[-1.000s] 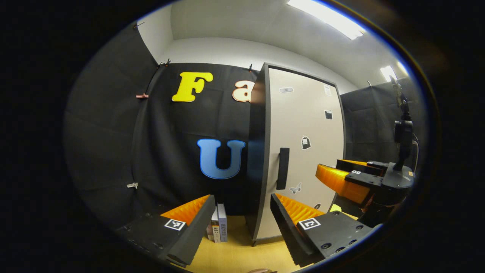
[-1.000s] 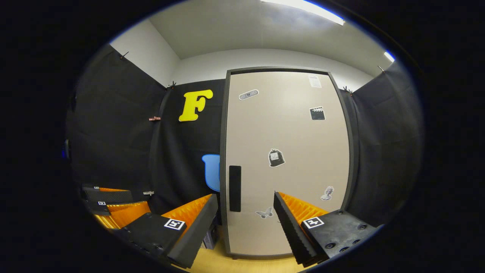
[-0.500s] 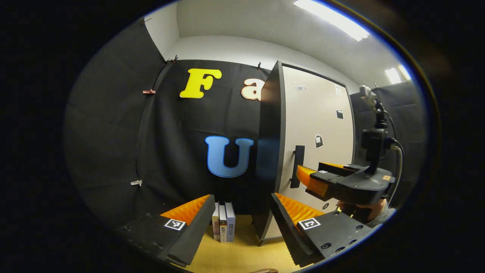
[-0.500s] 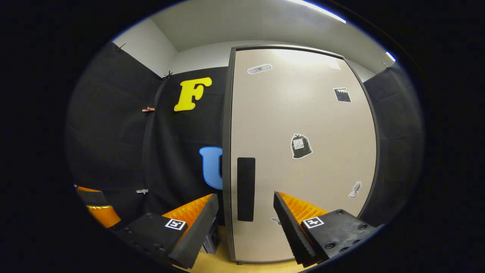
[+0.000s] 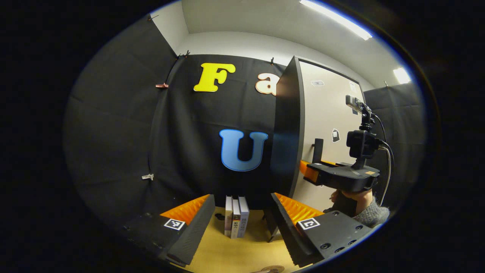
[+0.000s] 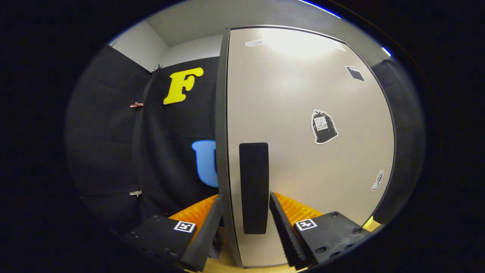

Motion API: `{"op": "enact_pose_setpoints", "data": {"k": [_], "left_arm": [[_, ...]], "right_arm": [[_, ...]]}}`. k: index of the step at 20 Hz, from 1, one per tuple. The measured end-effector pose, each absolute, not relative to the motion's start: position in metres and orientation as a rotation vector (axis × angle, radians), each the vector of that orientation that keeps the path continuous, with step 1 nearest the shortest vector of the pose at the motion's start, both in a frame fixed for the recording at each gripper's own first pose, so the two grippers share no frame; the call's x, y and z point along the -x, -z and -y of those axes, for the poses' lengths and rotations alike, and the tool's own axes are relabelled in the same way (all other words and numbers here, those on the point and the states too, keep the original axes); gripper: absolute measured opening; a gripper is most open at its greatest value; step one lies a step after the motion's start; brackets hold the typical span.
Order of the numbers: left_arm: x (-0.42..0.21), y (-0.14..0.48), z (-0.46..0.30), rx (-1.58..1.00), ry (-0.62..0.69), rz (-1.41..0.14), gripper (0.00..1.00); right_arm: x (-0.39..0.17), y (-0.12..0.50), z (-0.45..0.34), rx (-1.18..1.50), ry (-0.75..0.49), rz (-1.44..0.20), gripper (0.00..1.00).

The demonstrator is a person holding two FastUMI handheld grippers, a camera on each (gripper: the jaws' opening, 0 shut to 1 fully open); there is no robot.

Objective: Open the cabinet door with the right hand, grasp the bottle in the cabinet with the left hand and place it on the coaster, then close the cabinet door with the right hand.

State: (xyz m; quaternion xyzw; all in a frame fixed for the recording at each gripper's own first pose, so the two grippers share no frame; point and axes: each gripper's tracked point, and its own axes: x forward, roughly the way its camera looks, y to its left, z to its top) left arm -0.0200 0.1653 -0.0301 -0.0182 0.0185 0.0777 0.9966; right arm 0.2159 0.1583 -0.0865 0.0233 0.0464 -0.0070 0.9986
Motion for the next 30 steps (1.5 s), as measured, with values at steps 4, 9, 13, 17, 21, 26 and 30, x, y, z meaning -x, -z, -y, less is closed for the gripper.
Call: {"op": "enact_pose_setpoints", "data": {"k": [4, 9, 13, 17, 21, 26, 30], "left_arm": [[0.023, 0.035, -0.176, 0.042, -0.184, -0.052, 0.92], [0.030, 0.035, -0.175, 0.062, -0.179, -0.052, 0.92], [0.035, 0.030, -0.170, 0.054, -0.159, -0.041, 0.92], [0.046, 0.033, -0.151, 0.069, -0.116, -0.037, 0.92], [0.054, 0.037, -0.138, 0.087, -0.083, -0.051, 0.92], [0.059, 0.033, -0.123, 0.058, -0.050, -0.052, 0.92], [0.059, 0.031, -0.102, 0.046, 0.018, -0.050, 0.92]], "right_arm": [[-0.217, 0.085, -0.155, -0.024, 0.039, -0.075, 0.37], [-0.208, 0.086, -0.156, 0.007, 0.011, -0.116, 0.12], [-0.176, 0.077, -0.158, -0.001, -0.042, -0.126, 0.12], [-0.154, 0.070, -0.154, -0.007, -0.042, -0.137, 0.12], [-0.138, 0.063, -0.150, 0.007, -0.041, -0.142, 0.12], [-0.120, 0.060, -0.143, -0.011, -0.061, -0.165, 0.11], [-0.105, 0.054, -0.131, -0.003, -0.034, -0.168, 0.12]]}}
